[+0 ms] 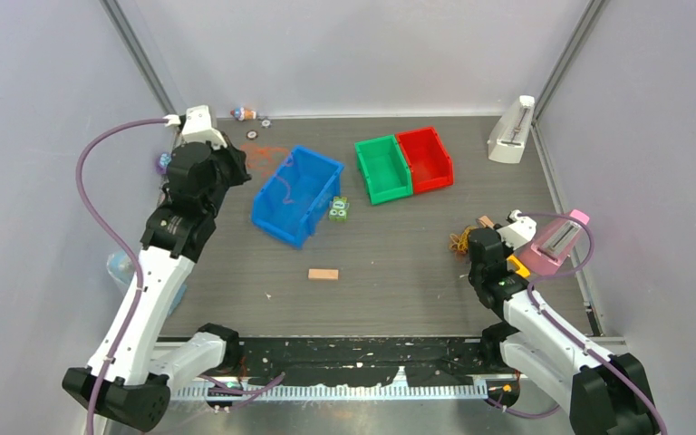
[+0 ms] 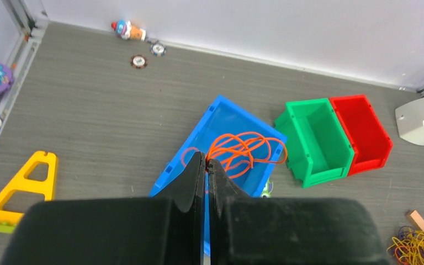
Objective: Untangle the cables
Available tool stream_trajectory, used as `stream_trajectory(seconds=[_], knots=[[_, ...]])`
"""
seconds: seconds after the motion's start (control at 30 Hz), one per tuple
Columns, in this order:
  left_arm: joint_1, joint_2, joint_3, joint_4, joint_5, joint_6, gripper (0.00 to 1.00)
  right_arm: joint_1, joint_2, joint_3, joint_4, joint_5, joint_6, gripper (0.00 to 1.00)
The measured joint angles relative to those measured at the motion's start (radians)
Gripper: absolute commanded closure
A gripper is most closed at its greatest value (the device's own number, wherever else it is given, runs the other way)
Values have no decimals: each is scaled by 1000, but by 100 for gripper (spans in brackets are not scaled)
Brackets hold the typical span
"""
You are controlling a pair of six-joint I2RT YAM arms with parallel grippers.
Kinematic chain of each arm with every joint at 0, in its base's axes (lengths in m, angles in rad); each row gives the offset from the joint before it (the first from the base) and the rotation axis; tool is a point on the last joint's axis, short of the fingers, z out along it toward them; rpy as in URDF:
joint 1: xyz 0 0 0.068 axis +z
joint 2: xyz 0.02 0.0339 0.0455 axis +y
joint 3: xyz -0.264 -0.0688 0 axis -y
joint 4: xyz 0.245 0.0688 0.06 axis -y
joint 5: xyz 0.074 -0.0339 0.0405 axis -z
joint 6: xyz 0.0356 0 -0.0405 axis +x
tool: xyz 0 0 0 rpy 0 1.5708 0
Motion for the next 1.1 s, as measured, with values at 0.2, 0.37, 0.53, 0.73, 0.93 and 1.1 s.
stream_trajectory(seconds=[0.2,0.37,0.53,0.73,0.93,1.1], knots=[[6,29,-134,59,5,-38,100,0,0,0,0,-3,0,95],[6,105,-237,106,32,-69,100,0,0,0,0,-6,-1,95],[7,202,-299,161,87,-95,100,0,0,0,3,-12,-7,95],[8,333,-307,206,149,-95,55,-2,4,0,31,-80,-55,95],[-20,364,-293,191,180,-74,14,-3,35,-7,206,-384,-184,94],[-132,227,-314,201,166,-26,9,-3,147,-11,387,-713,-230,95]])
